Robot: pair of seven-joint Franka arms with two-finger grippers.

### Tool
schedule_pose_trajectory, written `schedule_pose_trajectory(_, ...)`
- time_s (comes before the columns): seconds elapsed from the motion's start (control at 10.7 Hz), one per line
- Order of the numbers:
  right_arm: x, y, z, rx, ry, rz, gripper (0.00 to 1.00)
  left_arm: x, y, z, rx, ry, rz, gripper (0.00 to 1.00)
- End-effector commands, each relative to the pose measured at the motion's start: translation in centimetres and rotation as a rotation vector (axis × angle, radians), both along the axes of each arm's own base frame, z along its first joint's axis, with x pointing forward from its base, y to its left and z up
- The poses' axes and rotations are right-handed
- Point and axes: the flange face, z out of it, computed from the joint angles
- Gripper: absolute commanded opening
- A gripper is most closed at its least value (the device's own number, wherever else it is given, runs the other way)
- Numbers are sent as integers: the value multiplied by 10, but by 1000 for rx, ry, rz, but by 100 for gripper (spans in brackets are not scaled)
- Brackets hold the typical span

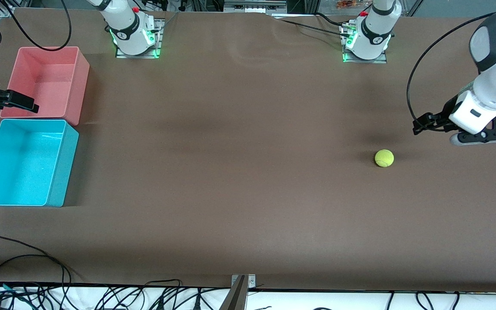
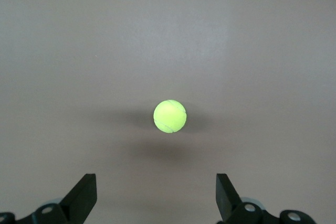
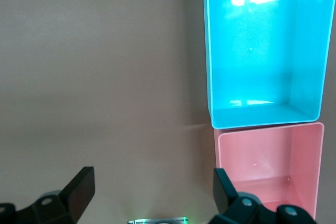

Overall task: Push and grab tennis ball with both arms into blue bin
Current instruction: 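Move the left gripper down toward the tennis ball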

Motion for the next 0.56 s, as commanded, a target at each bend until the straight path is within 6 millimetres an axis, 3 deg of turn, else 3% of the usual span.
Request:
schedule_pose_trajectory(0.0, -1, 0, 8, -10, -10, 3, 100, 0, 2, -36, 18, -7, -13, 100)
schedule_pose_trajectory(0.28, -2, 0, 8, -11, -8, 5, 100, -1, 1, -46, 16, -30, -15, 100)
schedule_pose_trajectory(0.47, -2, 0, 8, -11, -8, 5, 100, -4, 1, -67, 16, -54, -17, 100)
